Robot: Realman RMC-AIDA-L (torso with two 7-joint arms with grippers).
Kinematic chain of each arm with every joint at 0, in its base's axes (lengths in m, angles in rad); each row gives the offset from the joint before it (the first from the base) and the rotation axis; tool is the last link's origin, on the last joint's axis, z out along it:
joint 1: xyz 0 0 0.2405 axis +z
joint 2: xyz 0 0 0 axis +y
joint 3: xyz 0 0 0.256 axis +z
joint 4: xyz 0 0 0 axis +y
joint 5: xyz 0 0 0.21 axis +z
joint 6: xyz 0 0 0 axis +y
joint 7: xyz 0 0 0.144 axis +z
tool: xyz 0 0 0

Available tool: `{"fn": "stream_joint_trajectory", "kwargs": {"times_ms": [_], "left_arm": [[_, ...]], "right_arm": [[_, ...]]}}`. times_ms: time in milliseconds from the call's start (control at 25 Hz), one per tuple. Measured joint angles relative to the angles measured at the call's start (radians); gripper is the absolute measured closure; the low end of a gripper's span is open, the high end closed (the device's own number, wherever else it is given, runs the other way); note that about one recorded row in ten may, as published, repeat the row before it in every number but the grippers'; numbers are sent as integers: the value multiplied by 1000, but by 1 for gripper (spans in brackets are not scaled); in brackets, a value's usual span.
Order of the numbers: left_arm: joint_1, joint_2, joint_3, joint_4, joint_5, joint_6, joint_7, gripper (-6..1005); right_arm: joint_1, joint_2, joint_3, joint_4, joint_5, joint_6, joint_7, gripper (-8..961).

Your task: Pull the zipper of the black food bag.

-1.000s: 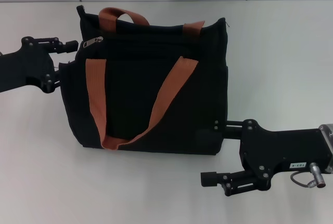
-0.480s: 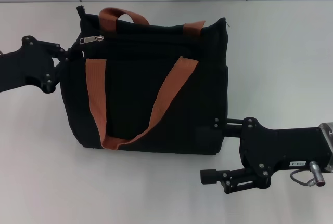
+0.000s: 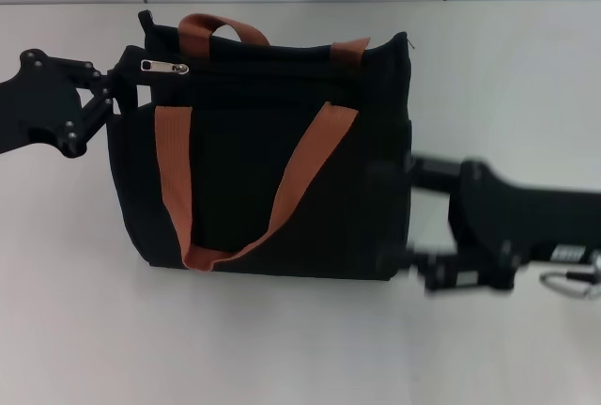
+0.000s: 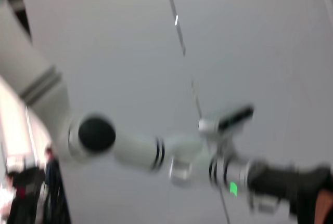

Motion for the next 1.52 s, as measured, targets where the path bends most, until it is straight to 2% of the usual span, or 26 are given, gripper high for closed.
{"fn": "stream_joint_trajectory", "kwargs": {"times_ms": [40, 160, 200, 400, 640, 800, 1520], "left_arm": [[2, -2, -1, 0, -1, 1, 6, 982], [4, -4, -4, 0, -3, 1, 12, 982], [14, -11, -11, -1, -17, 4, 33, 982], [31, -15, -11, -1, -44, 9, 61, 982], [44, -15, -11, -4, -61, 12, 81, 982], [52, -26, -11, -2, -81, 20, 94, 982], [65, -26, -11, -2, -106, 73, 110, 982]], "right_arm": [[1, -1, 0, 0, 57, 4, 75, 185], [12, -3, 4, -1, 85, 18, 164, 186], [21, -3, 10, -2, 87, 24, 199, 187], [72, -5, 40, -17, 89, 65, 388, 190], [111, -6, 39, -48, 89, 109, 525, 193], [184, -14, 32, -73, 81, 156, 722, 196], [295, -10, 12, -98, 3, 268, 909, 206]]}}
